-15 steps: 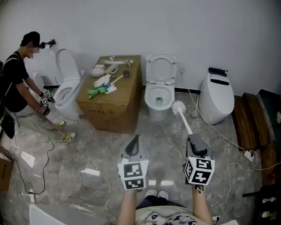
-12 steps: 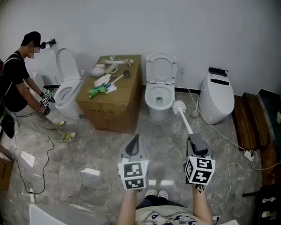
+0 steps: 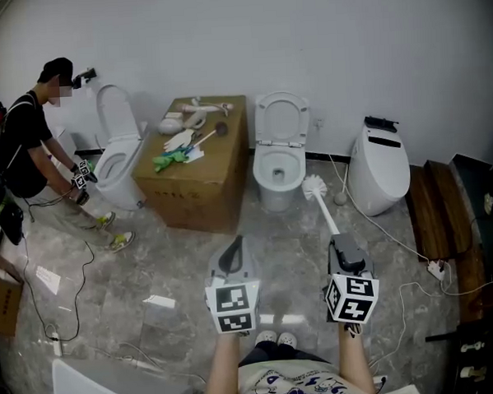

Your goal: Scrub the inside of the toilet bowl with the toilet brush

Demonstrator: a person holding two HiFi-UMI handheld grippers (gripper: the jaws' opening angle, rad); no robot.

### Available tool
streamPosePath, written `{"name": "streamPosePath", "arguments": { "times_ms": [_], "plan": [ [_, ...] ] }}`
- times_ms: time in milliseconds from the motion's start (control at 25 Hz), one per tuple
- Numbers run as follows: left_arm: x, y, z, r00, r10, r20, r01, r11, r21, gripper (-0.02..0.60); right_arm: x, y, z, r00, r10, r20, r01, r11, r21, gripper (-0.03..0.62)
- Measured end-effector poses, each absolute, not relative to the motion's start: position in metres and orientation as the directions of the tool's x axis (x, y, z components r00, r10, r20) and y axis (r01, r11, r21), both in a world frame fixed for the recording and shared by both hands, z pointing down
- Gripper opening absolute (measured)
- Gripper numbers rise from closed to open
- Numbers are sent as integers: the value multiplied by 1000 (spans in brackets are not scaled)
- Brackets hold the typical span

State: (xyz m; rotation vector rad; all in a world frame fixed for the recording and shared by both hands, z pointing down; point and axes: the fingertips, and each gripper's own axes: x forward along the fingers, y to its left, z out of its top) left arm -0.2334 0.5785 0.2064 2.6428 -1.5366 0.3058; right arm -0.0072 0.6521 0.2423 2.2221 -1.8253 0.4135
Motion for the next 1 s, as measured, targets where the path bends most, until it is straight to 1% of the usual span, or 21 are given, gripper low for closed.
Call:
{"name": "streamPosePath", "arguments": {
  "times_ms": [760, 1000],
  "plan": [
    [-263, 553, 227, 497, -836, 232, -852, -521, -50, 2, -30, 640, 269, 205, -889, 409, -972, -233, -19, 166],
    [-260, 538, 234, 496, -832, 248, -852, -522, -47, 2, -19, 631, 276, 221, -875, 431, -968, -249, -9, 166]
  ]
}}
